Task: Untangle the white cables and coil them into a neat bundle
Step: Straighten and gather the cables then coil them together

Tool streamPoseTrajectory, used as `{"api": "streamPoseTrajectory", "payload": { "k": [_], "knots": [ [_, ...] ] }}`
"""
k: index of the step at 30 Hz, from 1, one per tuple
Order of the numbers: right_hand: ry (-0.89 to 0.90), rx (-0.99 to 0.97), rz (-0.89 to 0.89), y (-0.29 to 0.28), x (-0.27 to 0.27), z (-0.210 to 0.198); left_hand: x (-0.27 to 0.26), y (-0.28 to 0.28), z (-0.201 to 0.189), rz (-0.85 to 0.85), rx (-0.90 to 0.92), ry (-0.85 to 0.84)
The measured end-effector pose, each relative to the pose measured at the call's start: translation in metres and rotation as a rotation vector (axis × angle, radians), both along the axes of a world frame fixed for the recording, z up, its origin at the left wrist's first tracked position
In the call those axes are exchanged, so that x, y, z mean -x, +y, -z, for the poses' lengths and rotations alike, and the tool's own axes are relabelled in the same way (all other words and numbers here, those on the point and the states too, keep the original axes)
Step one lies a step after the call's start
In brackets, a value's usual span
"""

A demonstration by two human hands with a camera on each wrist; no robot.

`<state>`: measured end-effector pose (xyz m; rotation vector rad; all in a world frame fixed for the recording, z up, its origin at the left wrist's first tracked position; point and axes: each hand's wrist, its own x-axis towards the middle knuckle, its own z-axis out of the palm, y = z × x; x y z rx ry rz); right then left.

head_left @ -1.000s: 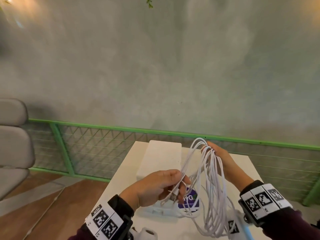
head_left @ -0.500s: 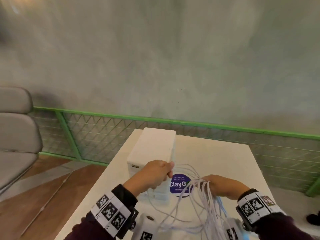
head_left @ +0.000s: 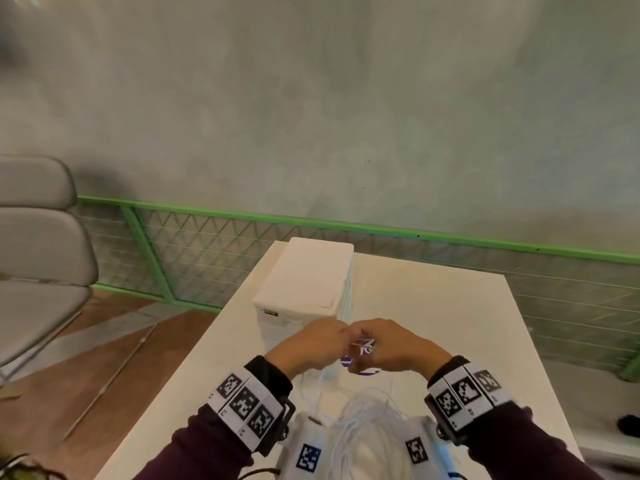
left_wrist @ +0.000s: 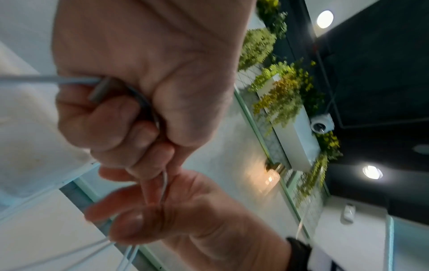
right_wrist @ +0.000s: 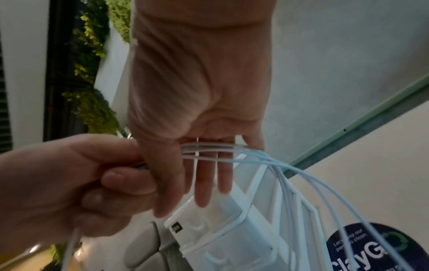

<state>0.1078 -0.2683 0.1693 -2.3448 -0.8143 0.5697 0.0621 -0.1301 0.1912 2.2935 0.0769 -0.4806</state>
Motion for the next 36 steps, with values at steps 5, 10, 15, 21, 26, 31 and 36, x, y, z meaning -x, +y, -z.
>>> {"api": "streamPoseTrajectory", "payload": {
  "k": [5, 10, 15, 21, 26, 31, 36],
  "knots": [
    [0.150, -0.104, -0.034, 0.003, -0.005, -0.002, 0.004, 0.031, 0.002, -0.101, 0.519, 0.209],
    [0.321, -0.286, 0.063, 0.006, -0.006, -0.007, 0.004, 0.058, 0.002, -0.102, 0.749, 0.276],
    [0.258, -0.187, 0.125, 0.008, -0.005, -0.011, 0.006, 0.071, 0.005, -0.062, 0.766, 0.259],
    [0.229, -0.172, 0.262, 0.007, -0.006, -0.011, 0.009, 0.068, 0.011, 0.031, 0.529, 0.144],
    [0.178, -0.181, 0.342, 0.008, -0.004, -0.026, 0.017, 0.040, 0.030, -0.018, 0.346, 0.077],
    [0.134, -0.402, 0.400, -0.002, -0.002, -0.048, 0.014, 0.035, 0.025, 0.157, 0.027, -0.047],
    [0.153, -0.531, 0.442, 0.005, 0.010, -0.065, -0.001, 0.044, -0.009, -0.039, 0.601, -0.150]
  ]
}}
